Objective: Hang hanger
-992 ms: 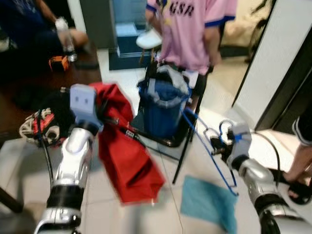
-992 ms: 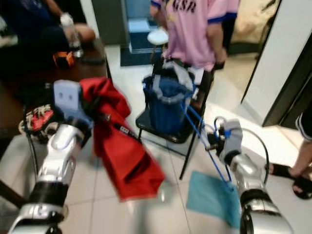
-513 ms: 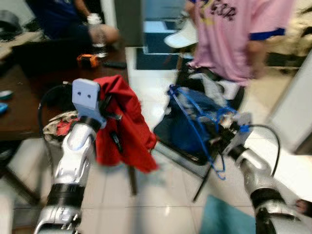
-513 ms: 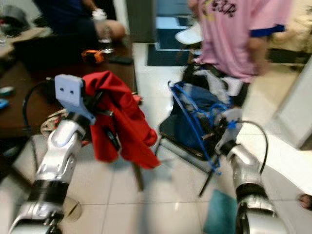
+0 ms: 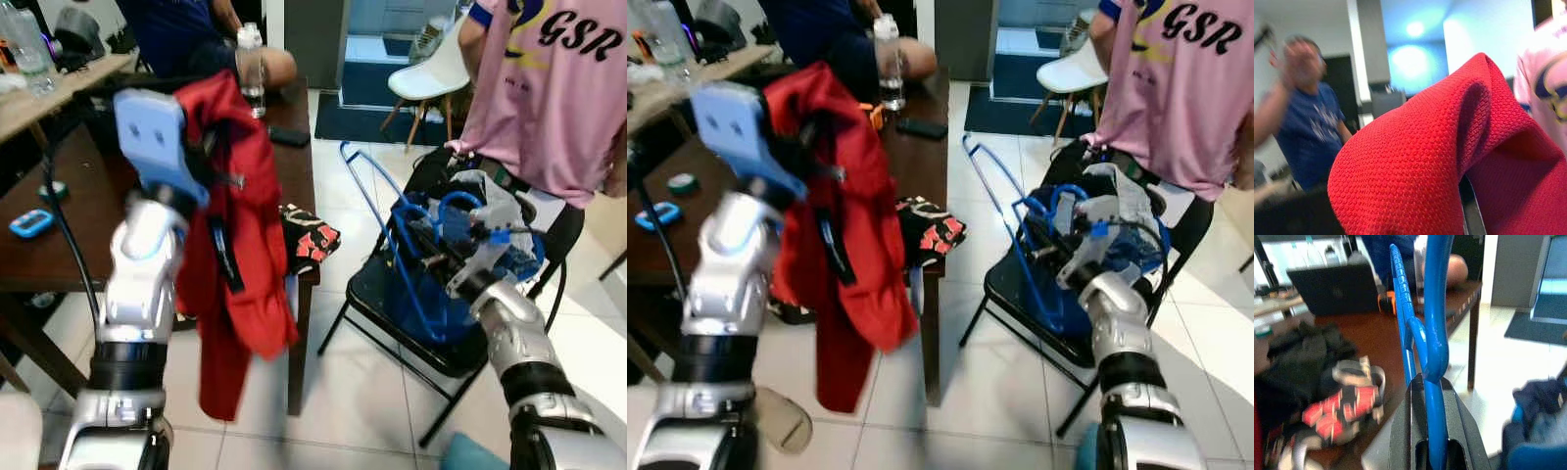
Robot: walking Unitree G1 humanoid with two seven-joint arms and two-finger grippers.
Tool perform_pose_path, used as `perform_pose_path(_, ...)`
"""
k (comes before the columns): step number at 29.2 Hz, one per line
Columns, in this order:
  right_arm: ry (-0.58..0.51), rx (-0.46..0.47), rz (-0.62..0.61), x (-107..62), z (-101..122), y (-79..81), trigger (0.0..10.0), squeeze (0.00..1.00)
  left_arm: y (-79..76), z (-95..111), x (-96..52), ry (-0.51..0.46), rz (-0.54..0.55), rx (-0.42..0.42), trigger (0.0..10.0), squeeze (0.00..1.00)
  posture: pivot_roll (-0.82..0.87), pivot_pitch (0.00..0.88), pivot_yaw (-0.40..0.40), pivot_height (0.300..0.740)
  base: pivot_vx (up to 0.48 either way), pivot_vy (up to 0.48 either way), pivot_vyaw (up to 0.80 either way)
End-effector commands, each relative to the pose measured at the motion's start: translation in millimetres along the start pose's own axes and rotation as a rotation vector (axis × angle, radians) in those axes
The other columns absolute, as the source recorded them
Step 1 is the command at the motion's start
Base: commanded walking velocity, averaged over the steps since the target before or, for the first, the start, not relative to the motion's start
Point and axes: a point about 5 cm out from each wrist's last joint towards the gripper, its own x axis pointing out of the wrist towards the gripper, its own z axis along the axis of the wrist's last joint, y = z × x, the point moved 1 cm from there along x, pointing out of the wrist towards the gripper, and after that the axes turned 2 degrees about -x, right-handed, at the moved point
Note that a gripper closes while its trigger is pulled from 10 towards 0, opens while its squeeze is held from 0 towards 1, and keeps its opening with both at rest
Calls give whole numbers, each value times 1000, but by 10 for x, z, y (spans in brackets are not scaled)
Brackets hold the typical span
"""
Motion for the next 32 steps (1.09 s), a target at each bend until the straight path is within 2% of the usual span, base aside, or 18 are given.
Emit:
perform_pose_path(1,-4,22,8,15,-18,37,10000,0,91,47,-6,-12,31,13,10000,0,55,0,-41,740,352,0,0)
perform_pose_path(3,-7,26,2,19,-9,29,10000,0,120,101,14,-29,34,23,10000,0,58,0,-43,740,354,0,0)
perform_pose_path(4,-14,34,-12,25,11,9,10000,0,133,232,61,-71,35,32,10000,0,64,0,-43,740,356,0,0)
perform_pose_path(7,-14,34,-12,25,11,9,10000,0,133,232,61,-71,35,32,10000,0,64,0,-43,740,356,0,0)
perform_pose_path(8,-19,40,-22,30,25,-4,10000,0,141,329,91,-101,35,39,10000,0,64,0,-43,740,356,0,0)
perform_pose_path(11,-20,48,-56,27,36,-42,10000,0,172,438,122,-135,67,66,10000,0,62,0,-42,740,358,0,0)
perform_pose_path(16,8,44,-90,7,7,-84,10000,0,213,436,131,-127,100,72,10000,0,63,0,-43,740,355,0,0)
perform_pose_path(19,30,48,-102,-5,-19,-102,10000,0,185,417,145,-119,86,63,10000,0,66,0,-46,740,322,0,-800)
perform_pose_path(21,47,48,-113,-16,-39,-118,10000,0,136,399,158,-113,66,48,10000,0,63,0,-44,740,311,0,-800)
perform_pose_path(22,57,47,-114,-28,-48,-128,10000,0,60,385,164,-104,44,23,10000,0,60,0,-41,740,307,0,-800)
perform_pose_path(23,57,47,-114,-28,-48,-128,10000,0,60,385,164,-104,44,23,10000,0,60,0,-41,740,307,0,-800)
perform_pose_path(24,58,47,-113,-40,-46,-135,10000,0,-13,374,163,-98,27,-1,10000,0,58,0,-42,740,315,0,-800)
perform_pose_path(29,57,46,-112,-49,-42,-140,10000,0,-65,370,156,-92,16,-12,10000,0,58,0,-42,740,315,0,-800)
perform_pose_path(32,70,34,-103,-63,-70,-125,10000,0,-52,334,146,-62,24,-14,10000,0,60,0,-42,740,200,0,0)
